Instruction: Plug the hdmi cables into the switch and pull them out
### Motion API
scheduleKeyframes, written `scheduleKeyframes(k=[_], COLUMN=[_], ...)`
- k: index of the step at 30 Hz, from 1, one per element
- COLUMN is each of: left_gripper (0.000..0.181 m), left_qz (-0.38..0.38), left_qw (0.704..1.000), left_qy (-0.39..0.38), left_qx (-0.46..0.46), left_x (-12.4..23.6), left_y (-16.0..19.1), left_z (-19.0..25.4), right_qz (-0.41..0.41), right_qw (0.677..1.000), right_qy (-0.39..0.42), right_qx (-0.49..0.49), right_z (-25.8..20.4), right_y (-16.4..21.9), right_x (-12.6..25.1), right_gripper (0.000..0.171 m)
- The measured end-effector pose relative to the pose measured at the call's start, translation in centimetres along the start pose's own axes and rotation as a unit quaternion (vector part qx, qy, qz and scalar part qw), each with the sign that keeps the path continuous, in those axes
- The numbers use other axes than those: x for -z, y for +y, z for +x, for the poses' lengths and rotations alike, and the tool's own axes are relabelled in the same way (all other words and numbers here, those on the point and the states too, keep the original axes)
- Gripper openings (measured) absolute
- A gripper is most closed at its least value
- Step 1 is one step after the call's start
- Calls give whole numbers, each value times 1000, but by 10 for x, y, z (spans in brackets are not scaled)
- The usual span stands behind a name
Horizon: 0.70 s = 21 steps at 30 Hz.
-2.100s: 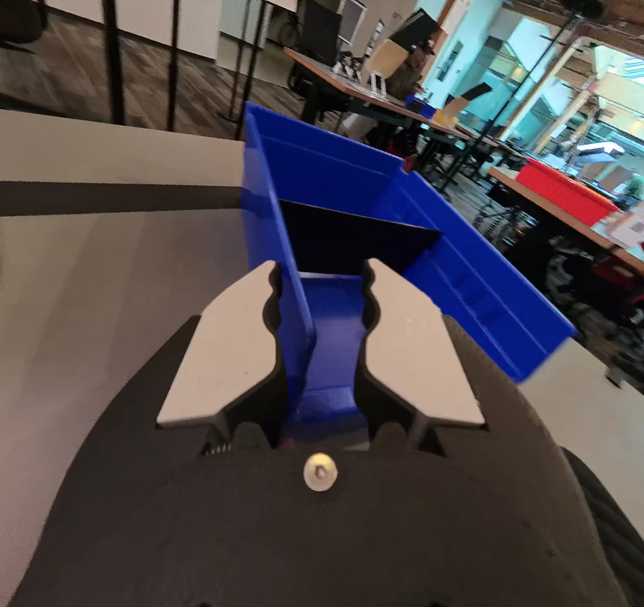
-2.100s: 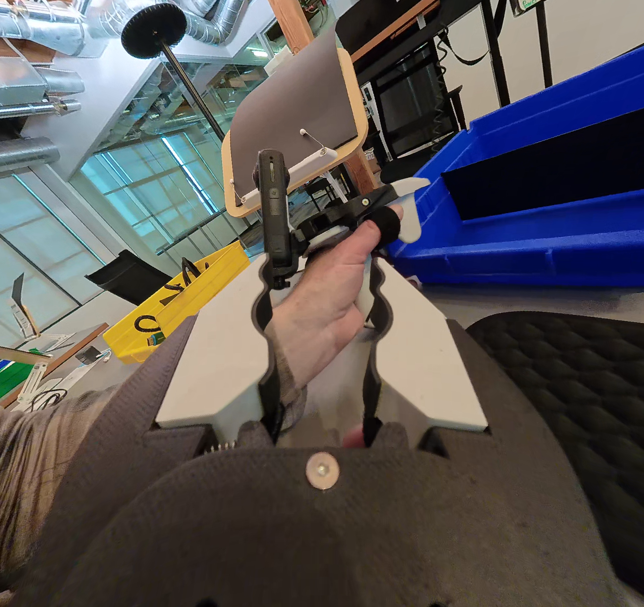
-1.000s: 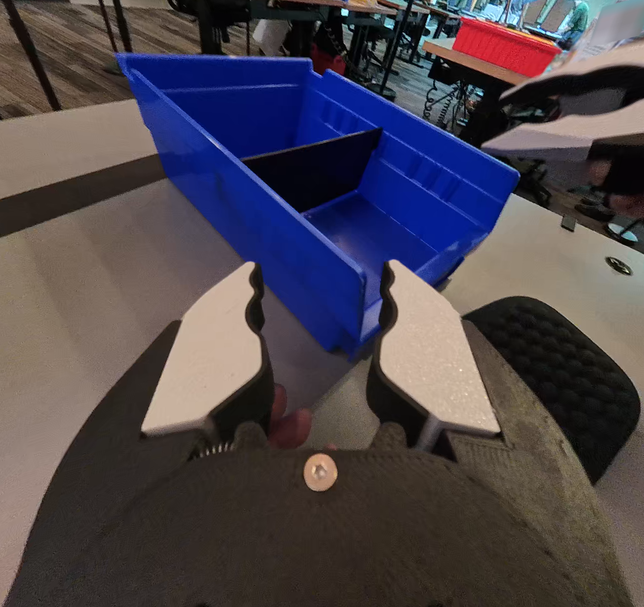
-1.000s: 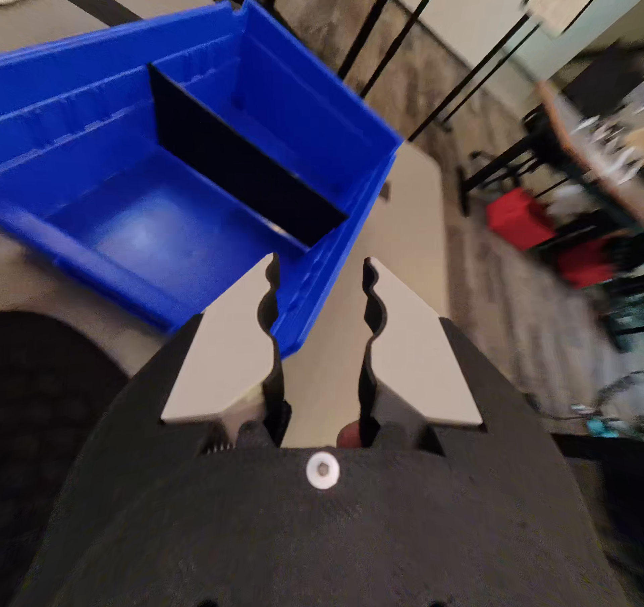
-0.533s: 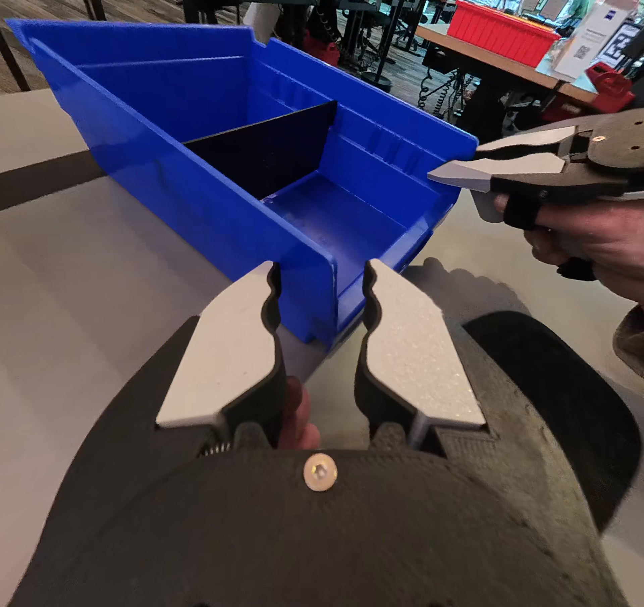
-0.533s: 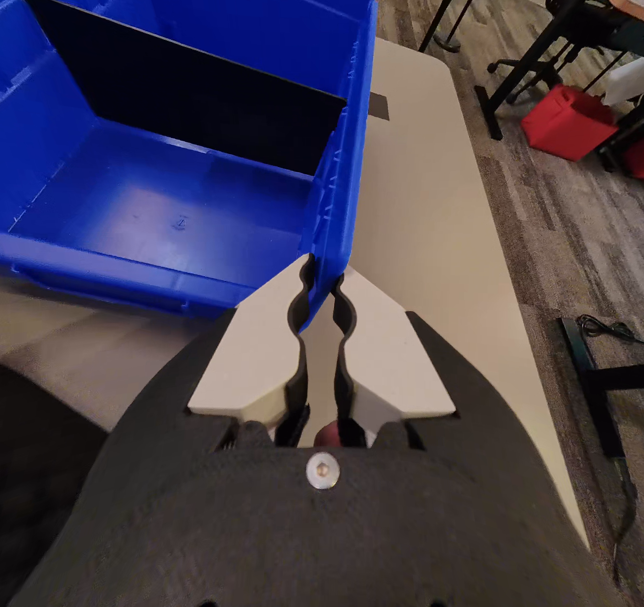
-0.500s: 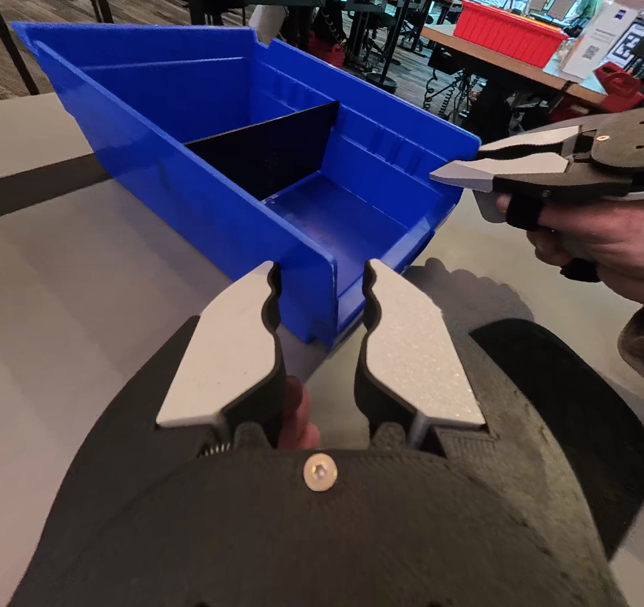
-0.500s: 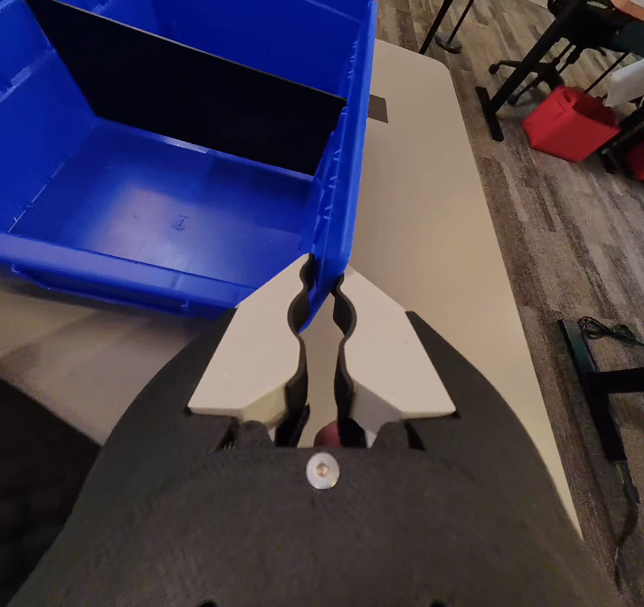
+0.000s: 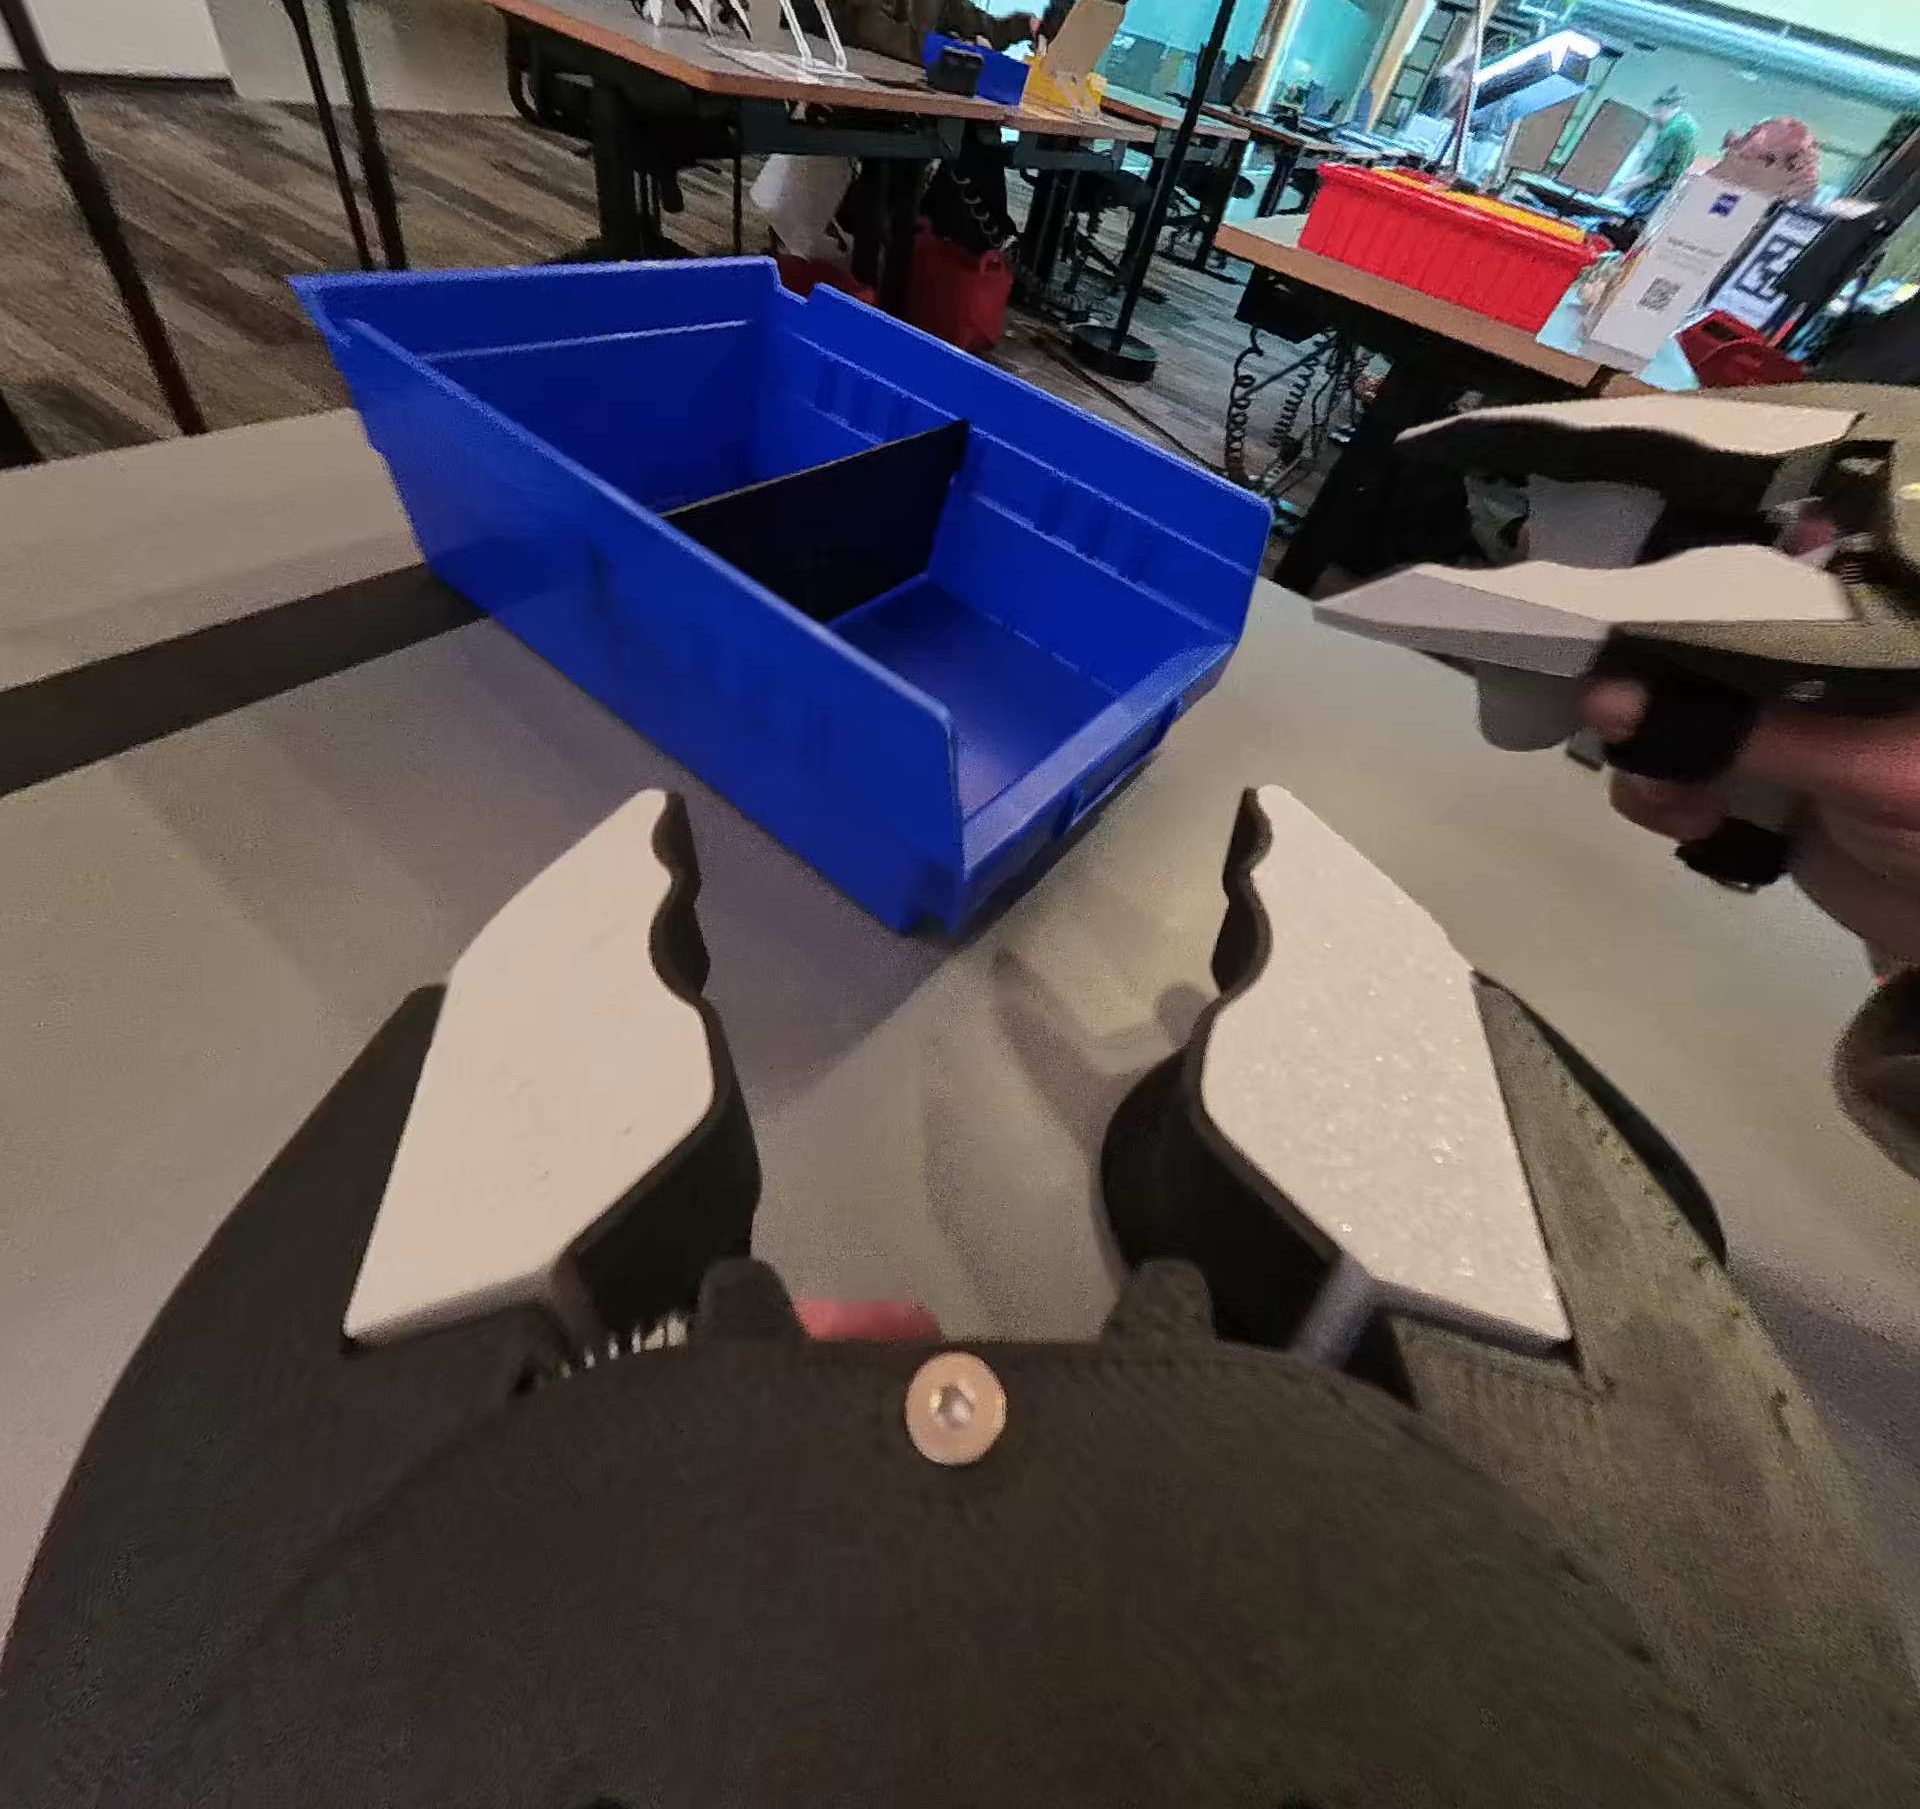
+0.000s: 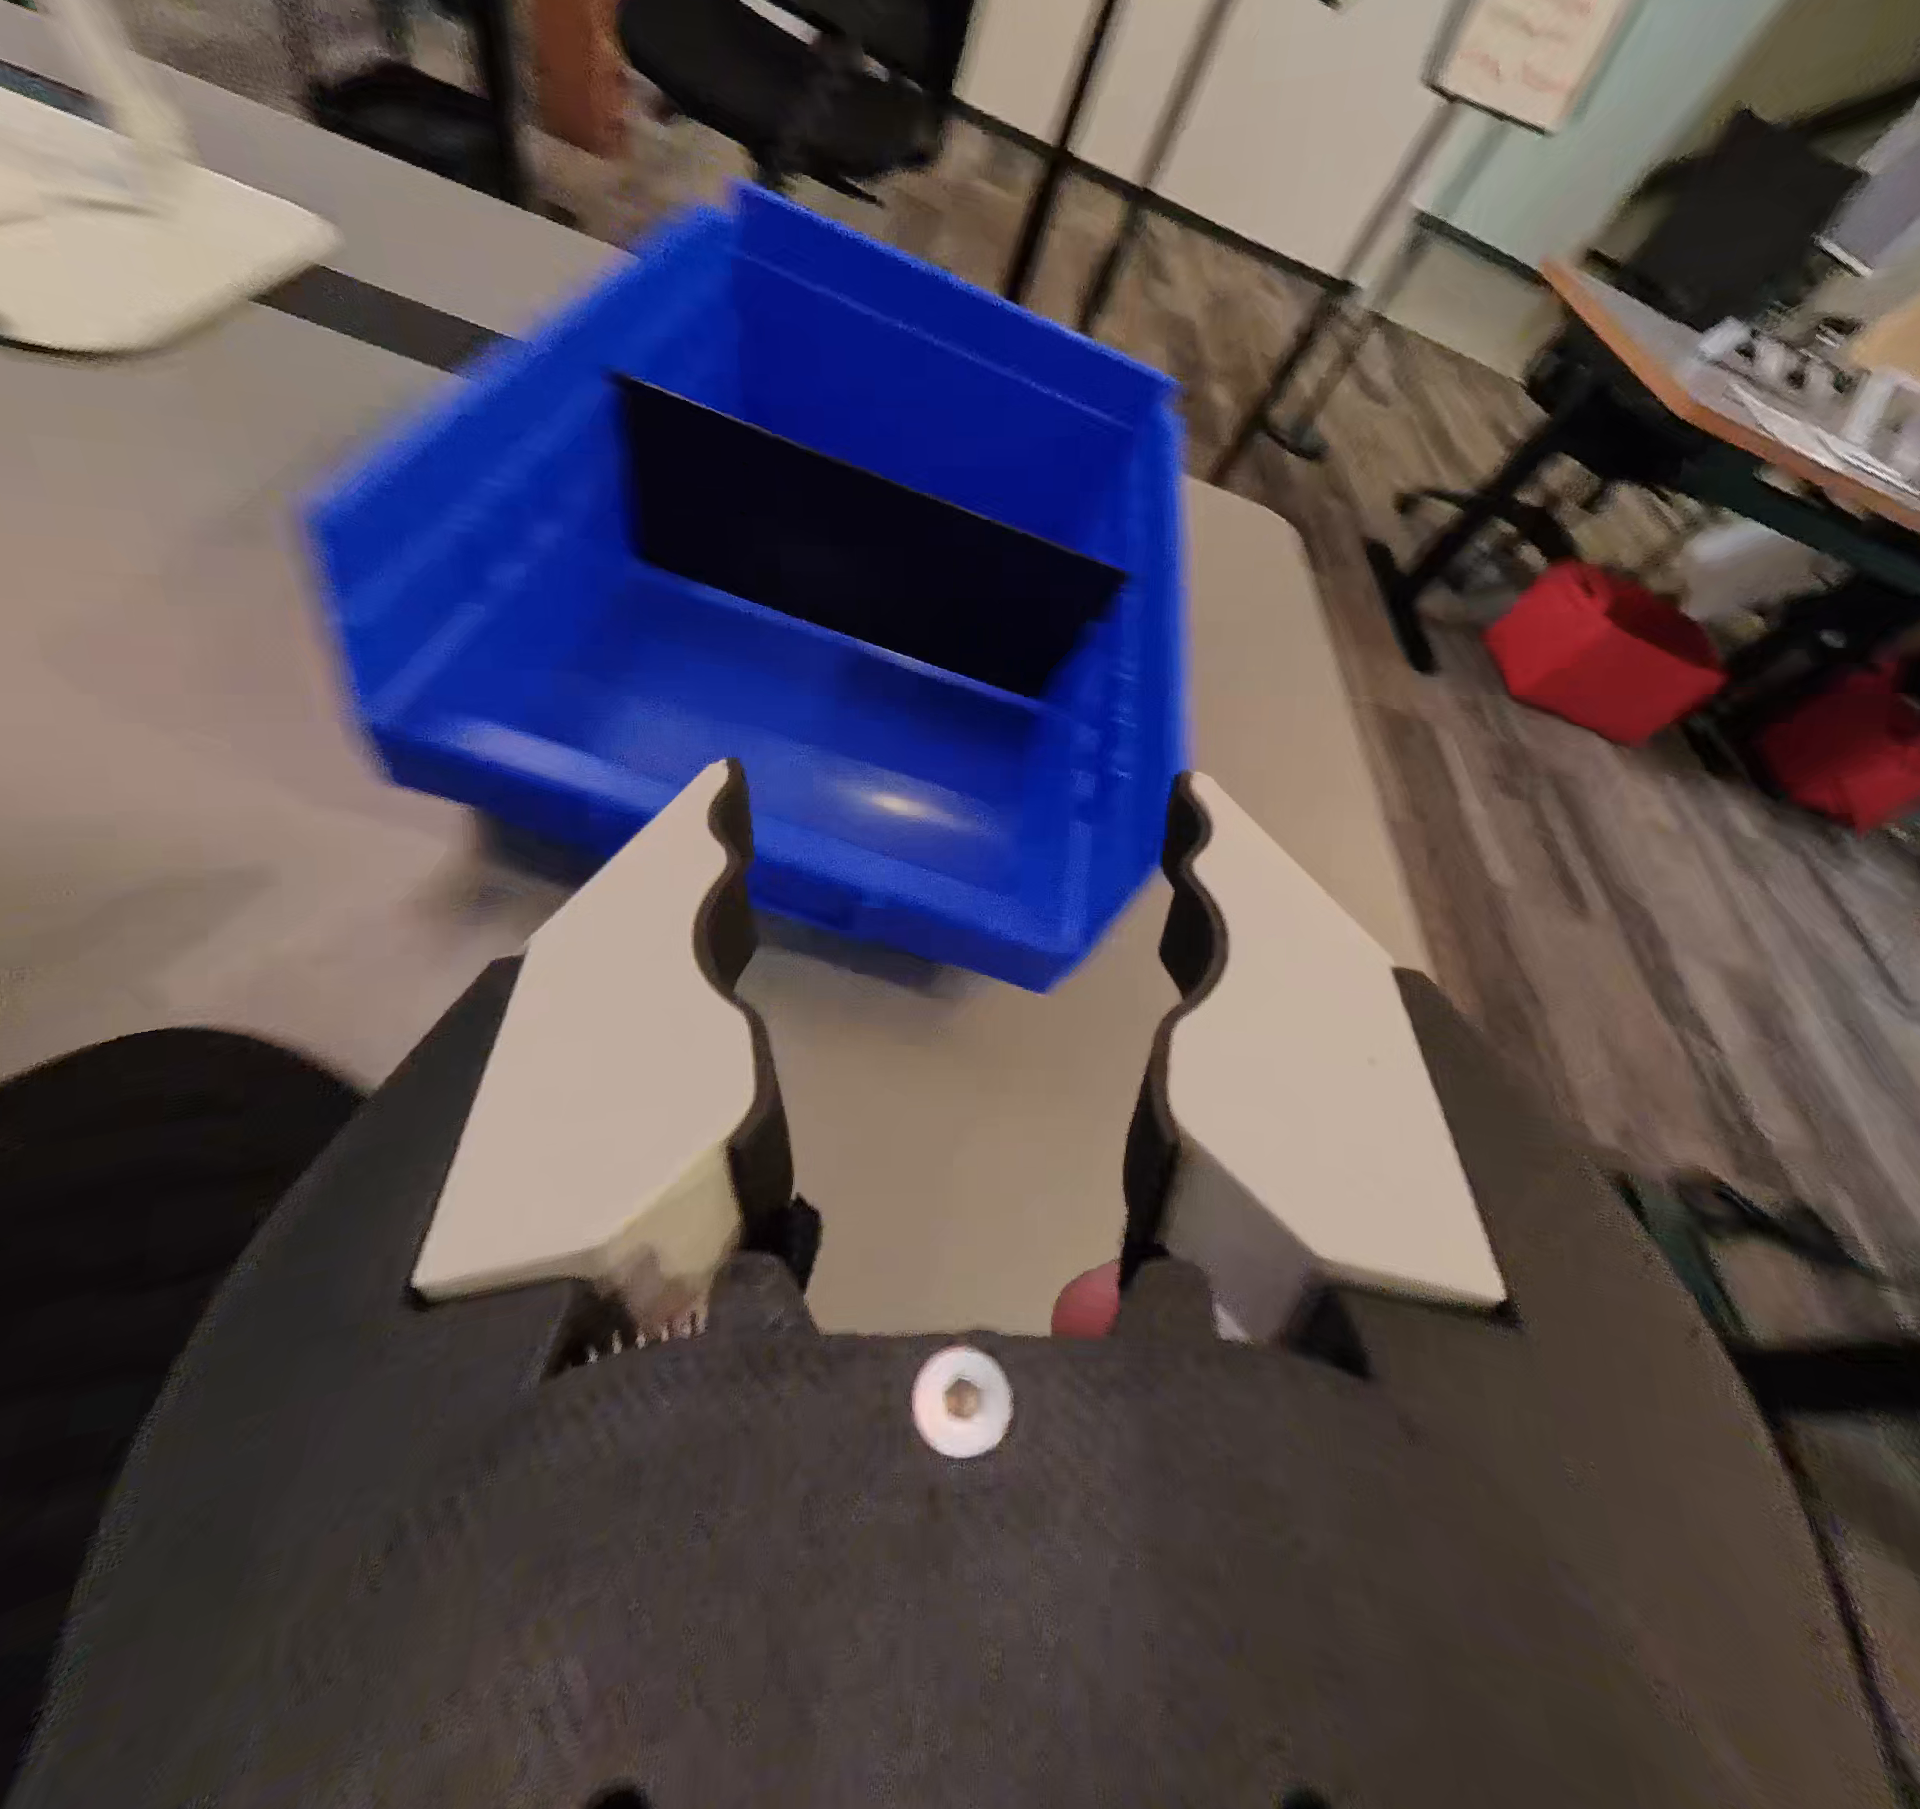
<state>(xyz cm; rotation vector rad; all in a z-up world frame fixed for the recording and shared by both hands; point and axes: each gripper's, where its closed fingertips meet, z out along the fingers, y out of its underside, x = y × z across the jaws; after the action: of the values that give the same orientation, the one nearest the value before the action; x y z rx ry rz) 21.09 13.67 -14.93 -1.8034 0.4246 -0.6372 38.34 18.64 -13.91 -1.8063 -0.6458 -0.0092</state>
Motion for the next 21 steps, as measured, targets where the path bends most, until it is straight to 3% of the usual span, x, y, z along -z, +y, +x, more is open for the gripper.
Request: scheduleKeyframes(k=[5, 12, 16, 21], left_gripper=[95, 102, 116, 133], left_qz=[-33, -119, -173, -220], left_qw=[999, 990, 981, 970], left_qy=[-10, -39, -71, -92], left_qx=[-25, -60, -45, -49], left_x=[65, 160, 200, 233], left_y=[19, 61, 92, 118], left_z=[-13, -38, -66, -100], right_qz=[48, 28, 15, -33], right_qw=[987, 943, 918, 908], right_qy=[-155, -324, -392, -413], right_qx=[5, 66, 57, 62], right_z=[-118, -273, -338, -381], right_y=[-37, -54, -61, -47], right_x=[38, 58, 62, 44], right_gripper=[88, 108, 112, 120])
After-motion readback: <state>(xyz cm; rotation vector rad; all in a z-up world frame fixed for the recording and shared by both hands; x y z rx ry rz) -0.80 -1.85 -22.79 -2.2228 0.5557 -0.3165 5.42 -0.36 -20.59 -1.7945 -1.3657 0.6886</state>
